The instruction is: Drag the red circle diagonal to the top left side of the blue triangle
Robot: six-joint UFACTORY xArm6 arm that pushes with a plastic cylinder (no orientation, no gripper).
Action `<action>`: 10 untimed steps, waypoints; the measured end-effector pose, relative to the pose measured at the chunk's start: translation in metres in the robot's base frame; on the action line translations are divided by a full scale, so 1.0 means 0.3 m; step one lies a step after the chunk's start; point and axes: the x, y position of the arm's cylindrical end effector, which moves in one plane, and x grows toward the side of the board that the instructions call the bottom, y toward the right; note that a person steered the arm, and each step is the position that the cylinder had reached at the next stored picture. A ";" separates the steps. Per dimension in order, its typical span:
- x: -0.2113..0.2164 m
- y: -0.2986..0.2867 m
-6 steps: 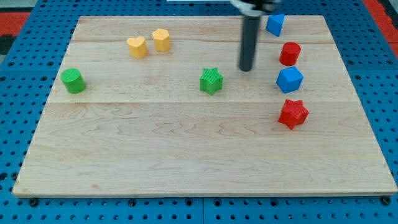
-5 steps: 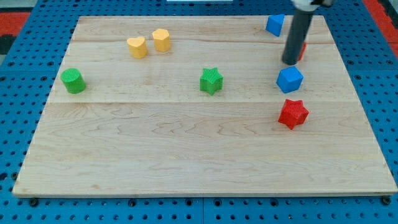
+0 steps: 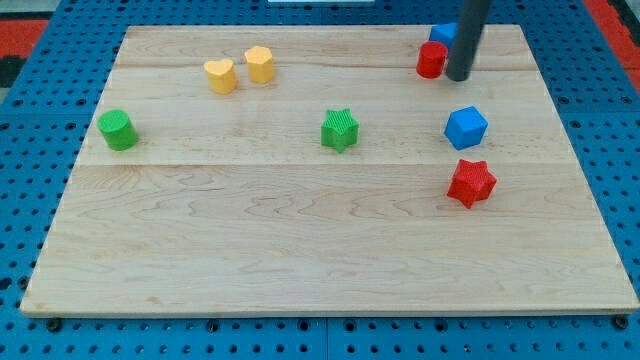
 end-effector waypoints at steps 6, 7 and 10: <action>-0.348 -0.142; -0.350 -0.119; -0.143 -0.314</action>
